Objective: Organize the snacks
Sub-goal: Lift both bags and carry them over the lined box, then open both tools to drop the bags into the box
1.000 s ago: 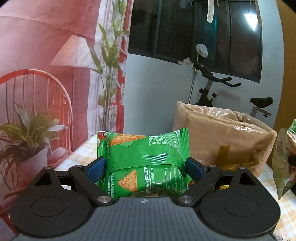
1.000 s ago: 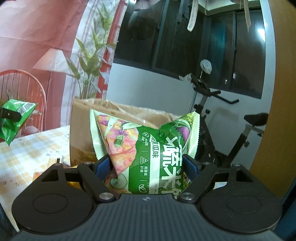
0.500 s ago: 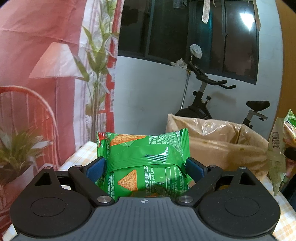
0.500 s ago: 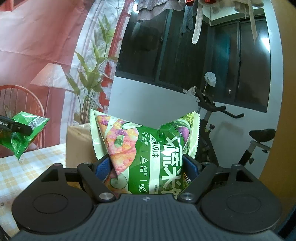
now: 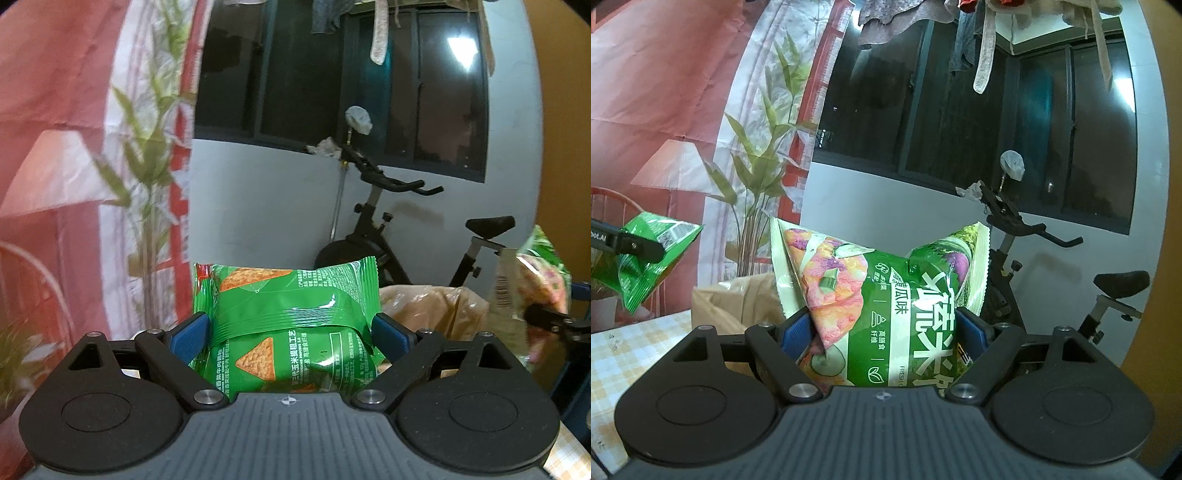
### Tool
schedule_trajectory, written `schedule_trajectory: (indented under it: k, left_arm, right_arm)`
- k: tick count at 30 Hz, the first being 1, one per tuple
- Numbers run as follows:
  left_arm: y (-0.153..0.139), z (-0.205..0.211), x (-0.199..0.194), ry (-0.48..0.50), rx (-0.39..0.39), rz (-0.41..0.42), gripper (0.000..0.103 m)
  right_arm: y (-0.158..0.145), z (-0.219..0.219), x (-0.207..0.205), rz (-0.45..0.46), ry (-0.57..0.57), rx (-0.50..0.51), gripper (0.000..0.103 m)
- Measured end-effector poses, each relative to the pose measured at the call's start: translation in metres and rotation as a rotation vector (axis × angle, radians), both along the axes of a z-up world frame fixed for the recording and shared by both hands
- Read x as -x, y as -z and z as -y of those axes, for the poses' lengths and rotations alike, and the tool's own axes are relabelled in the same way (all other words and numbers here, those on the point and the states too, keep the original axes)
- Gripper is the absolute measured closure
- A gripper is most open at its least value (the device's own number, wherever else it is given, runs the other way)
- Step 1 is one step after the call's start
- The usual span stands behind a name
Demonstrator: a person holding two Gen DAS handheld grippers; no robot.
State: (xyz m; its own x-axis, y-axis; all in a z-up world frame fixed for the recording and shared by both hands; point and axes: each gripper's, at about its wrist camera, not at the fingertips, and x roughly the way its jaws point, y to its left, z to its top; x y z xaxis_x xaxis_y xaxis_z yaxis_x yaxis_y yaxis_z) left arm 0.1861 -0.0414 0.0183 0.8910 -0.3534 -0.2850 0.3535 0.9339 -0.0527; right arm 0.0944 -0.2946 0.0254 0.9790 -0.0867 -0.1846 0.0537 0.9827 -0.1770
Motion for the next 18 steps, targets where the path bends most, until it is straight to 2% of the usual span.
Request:
schedule_trajectory:
  k: [4,11,18]
  left_arm:
    - [-0.002,0.014,-0.017,0.039,0.021,-0.017,0.007]
    - [-0.005,0.043,-0.044,0.089,0.011,-0.016,0.007]
    - [-0.006,0.067,-0.070,0.110,-0.012,-0.001,0.007]
  right_arm:
    - [-0.004,0.004,-0.022,0.008,-0.014,-0.017,0.021]
    - [-0.007,0.013,-0.060,-0.006,-0.034,-0.074,0.021]
    - [-0.006,0.022,-0.088,-0.010,0.028,-0.136,0.021]
